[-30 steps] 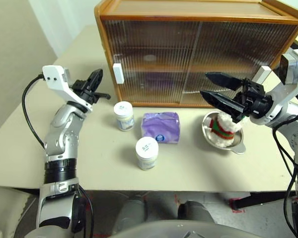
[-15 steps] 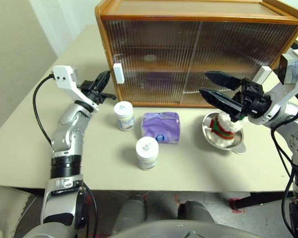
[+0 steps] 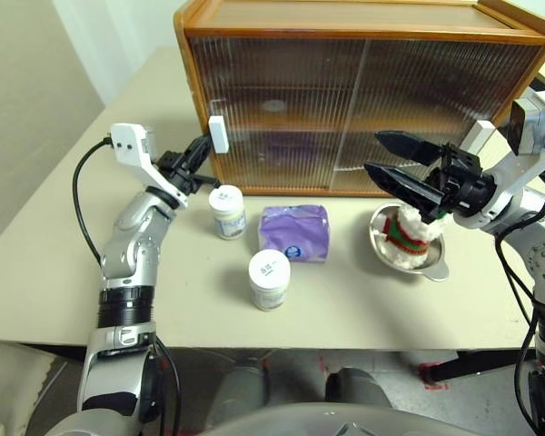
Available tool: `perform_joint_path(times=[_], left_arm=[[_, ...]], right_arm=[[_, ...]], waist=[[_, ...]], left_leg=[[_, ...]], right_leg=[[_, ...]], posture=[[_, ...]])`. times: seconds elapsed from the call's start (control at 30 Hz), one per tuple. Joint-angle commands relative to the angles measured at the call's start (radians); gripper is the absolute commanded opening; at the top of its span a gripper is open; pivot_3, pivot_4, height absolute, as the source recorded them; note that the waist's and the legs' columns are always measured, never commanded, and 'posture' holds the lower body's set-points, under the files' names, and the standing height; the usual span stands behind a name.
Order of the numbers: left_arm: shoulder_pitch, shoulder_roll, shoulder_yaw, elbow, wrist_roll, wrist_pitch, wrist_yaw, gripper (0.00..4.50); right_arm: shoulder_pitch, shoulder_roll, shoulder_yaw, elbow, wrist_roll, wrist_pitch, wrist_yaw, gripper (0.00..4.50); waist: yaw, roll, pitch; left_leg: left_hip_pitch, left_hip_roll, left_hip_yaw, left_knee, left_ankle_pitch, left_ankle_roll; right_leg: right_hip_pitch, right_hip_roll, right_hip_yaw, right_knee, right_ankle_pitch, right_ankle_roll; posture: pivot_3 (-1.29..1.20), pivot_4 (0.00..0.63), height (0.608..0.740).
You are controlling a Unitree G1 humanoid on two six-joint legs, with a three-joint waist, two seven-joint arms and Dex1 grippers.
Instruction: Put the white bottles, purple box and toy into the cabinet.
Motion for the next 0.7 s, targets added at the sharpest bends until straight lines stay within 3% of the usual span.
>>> perform_joint_path(times=[0.03, 0.7], left_arm=[[-0.014, -0.009, -0.022, 0.020, 0.017, -0.002, -0.016, 0.03], [-0.086, -0.022, -0.068, 0.087, 0.028, 0.017, -0.108, 0.03]], right_arm=[[-0.003, -0.005, 0.002, -0.013, -0.003, 0.009, 0.001, 4.50], [0.014, -0.003, -0.008, -0.035, 0.005, 0.010, -0.015, 4.50]], waist=[[-0.001, 0.000, 0.000], [-0.006, 0.000, 0.000]], left_leg=[[0.000, 0.000, 0.000, 0.000, 0.001, 0.002], [0.000, -0.001, 0.000, 0.001, 0.002, 0.003]], right_leg=[[0.000, 0.000, 0.000, 0.000, 0.000, 0.000], [0.000, 0.001, 0.000, 0.001, 0.000, 0.000]], posture=[[0.03, 0.000, 0.740], [0.01, 0.000, 0.740]])
